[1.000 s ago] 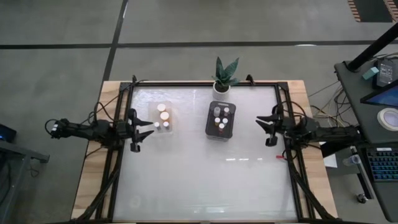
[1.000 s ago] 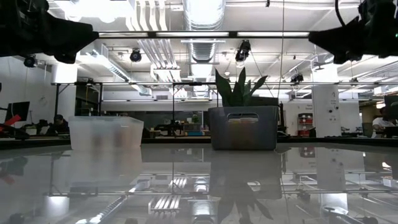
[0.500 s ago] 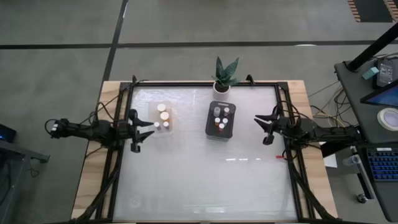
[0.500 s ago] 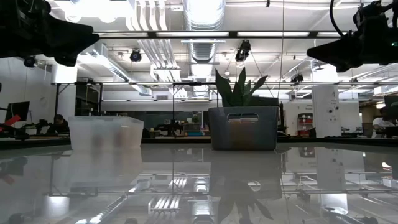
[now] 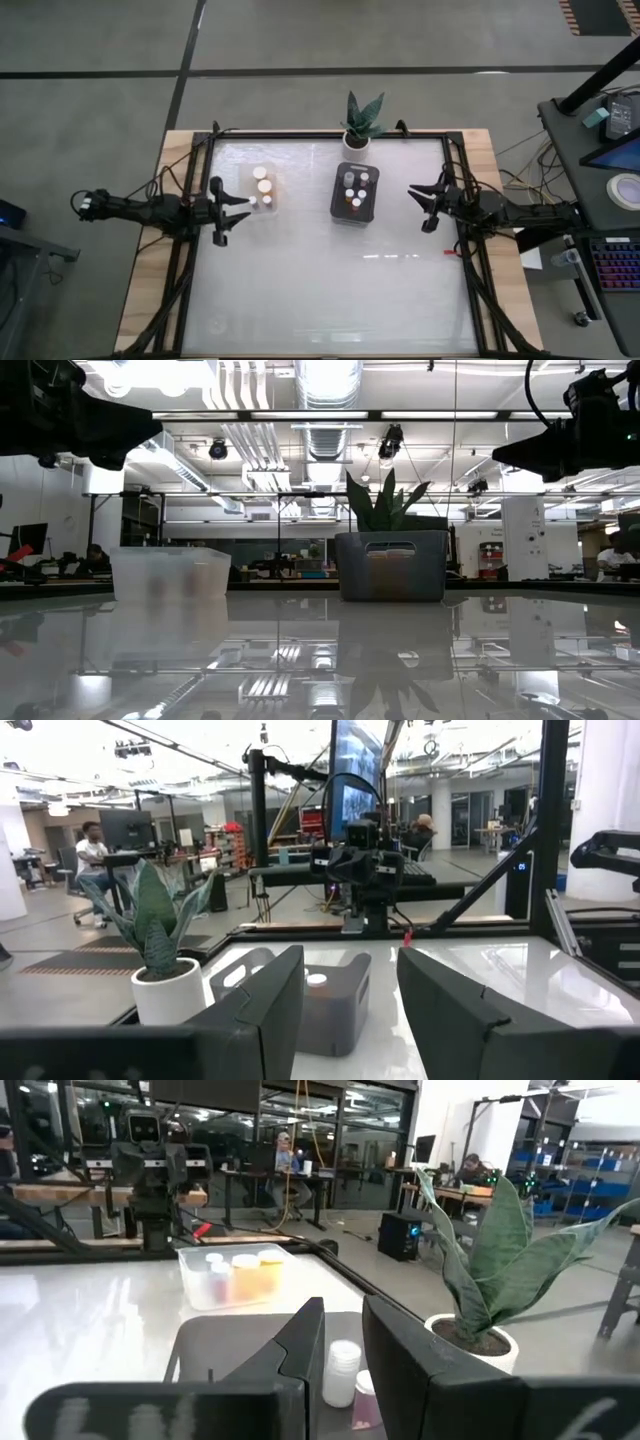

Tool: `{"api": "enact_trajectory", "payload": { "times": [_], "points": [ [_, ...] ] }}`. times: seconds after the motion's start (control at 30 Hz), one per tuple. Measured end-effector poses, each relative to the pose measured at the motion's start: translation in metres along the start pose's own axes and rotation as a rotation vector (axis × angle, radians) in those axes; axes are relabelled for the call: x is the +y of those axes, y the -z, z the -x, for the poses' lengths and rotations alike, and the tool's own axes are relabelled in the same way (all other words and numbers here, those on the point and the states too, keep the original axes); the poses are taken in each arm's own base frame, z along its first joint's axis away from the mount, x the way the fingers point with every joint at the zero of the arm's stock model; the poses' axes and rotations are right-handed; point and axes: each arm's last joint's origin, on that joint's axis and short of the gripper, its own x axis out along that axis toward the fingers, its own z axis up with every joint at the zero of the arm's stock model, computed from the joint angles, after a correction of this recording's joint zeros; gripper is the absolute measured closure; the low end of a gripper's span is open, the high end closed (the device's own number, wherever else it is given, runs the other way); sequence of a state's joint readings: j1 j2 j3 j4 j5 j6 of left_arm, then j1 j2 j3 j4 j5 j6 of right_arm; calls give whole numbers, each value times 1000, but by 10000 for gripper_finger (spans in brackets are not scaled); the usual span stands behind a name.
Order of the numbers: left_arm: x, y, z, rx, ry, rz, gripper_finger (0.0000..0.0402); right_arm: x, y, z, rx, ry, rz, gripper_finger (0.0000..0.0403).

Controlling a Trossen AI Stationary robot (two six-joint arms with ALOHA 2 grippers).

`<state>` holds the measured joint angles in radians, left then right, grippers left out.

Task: Pick and place medicine bottles into bin by pill shape (circle, oval)
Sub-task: Return to Home Position

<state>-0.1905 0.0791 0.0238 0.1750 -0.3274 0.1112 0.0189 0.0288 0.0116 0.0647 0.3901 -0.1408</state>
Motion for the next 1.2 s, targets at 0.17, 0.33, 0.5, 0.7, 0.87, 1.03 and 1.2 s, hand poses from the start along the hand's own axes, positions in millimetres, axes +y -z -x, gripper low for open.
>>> {"api": "enact_trajectory", "payload": {
  "times": [0.17, 0.33, 0.5, 0.7, 0.87, 1.03, 1.2],
  "points": [
    [0, 1, -1, 9, 1, -3, 253, 0, 0, 0, 1, 0, -11, 339],
    [0, 1, -1, 15, 1, -5, 253, 0, 0, 0, 1, 0, -11, 339],
    [-1, 2, -1, 18, 2, -6, 253, 0, 0, 0, 2, 0, -11, 339],
    [-1, 2, -1, 19, 2, -7, 253, 0, 0, 0, 2, 1, -10, 339],
    [-1, 2, -1, 18, 2, -7, 253, 0, 0, 0, 2, 1, -10, 339],
    [-1, 2, -1, 19, 2, -7, 253, 0, 0, 0, 2, 1, -10, 339],
    [-1, 2, -1, 18, 2, -7, 253, 0, 0, 0, 2, 0, -10, 339]
  ]
}}
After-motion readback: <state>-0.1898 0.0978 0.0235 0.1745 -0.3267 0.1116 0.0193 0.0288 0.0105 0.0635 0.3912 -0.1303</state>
